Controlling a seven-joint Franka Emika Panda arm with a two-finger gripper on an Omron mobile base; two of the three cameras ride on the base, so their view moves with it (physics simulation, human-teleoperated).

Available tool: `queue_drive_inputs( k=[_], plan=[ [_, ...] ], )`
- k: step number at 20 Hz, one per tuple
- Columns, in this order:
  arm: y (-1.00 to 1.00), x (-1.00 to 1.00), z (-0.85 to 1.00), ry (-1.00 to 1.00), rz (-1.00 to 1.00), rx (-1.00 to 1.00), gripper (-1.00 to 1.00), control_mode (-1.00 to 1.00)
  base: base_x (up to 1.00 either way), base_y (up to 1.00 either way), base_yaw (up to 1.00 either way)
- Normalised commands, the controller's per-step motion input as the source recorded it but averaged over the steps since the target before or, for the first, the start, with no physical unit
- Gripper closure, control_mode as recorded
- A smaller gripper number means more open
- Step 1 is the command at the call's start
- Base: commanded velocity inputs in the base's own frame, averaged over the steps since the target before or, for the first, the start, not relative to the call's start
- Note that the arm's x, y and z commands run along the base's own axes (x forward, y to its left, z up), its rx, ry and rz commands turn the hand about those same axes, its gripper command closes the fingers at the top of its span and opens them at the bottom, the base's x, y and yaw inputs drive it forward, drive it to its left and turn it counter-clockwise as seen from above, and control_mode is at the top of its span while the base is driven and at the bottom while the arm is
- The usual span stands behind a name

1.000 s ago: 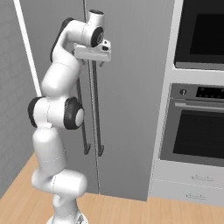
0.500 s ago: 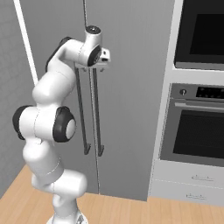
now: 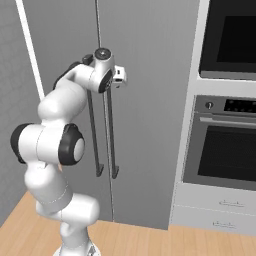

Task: Take the strawberry from the fridge and place it on top of the pancake, located on the dining counter.

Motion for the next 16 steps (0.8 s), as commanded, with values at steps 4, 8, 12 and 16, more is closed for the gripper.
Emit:
queue_drive_inputs(
  k=[4,8,12,16],
  plan=[
    [-0.05,0.41,-0.04,-0.07,-0.01,0.0,-1.0,-1.0,0.0,0.0,0.0],
    [0.0,0.29,-0.31,-0.29,0.0,0.0,-1.0,-1.0,0.0,0.0,0.0],
    [0.0,0.23,-0.3,-0.32,0.0,0.0,-1.0,-1.0,0.0,0.0,0.0],
    [0.0,0.27,-0.09,-0.17,0.0,0.05,1.0,-1.0,0.0,0.0,0.0]
  ],
)
